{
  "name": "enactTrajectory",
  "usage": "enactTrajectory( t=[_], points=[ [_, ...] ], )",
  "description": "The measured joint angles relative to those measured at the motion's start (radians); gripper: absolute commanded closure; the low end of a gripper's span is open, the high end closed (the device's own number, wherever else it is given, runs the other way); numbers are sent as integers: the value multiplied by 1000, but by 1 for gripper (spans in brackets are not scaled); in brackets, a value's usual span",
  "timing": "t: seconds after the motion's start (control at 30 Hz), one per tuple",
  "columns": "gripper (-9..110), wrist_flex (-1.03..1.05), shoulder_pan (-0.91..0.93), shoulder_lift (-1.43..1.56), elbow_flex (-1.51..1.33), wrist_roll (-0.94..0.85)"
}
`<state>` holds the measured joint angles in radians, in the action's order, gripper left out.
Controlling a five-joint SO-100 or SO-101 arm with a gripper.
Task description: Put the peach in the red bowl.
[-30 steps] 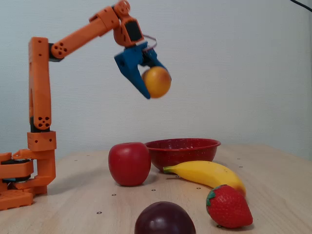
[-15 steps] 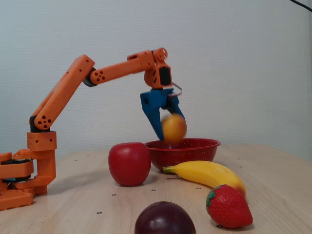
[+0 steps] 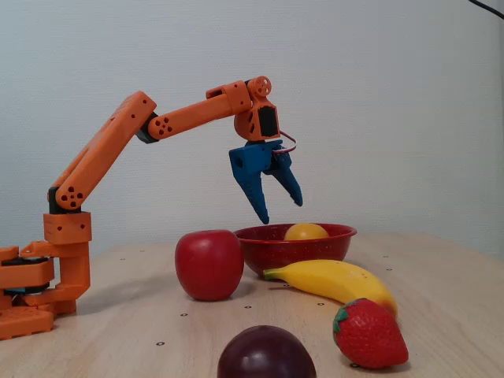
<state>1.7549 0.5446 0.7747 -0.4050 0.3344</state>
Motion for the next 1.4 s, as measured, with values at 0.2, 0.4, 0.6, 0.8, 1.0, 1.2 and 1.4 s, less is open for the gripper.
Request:
enactTrajectory(
  t=[0.2,0.4,0.6,0.8,1.0,1.2,1.4],
  points=[
    [101,-38,-3,282,-80,-23],
    [101,-103,-127,572,-330,-57],
    [101,-264,-262,917,-729,-61],
    [101,-480,-436,1287,-1198,-123],
    [101,-666,-543,1658,-1695,-123],
    [101,-712,-558,1996,-2086,-123],
    [101,-796,-566,2272,-2436,-123]
  ],
)
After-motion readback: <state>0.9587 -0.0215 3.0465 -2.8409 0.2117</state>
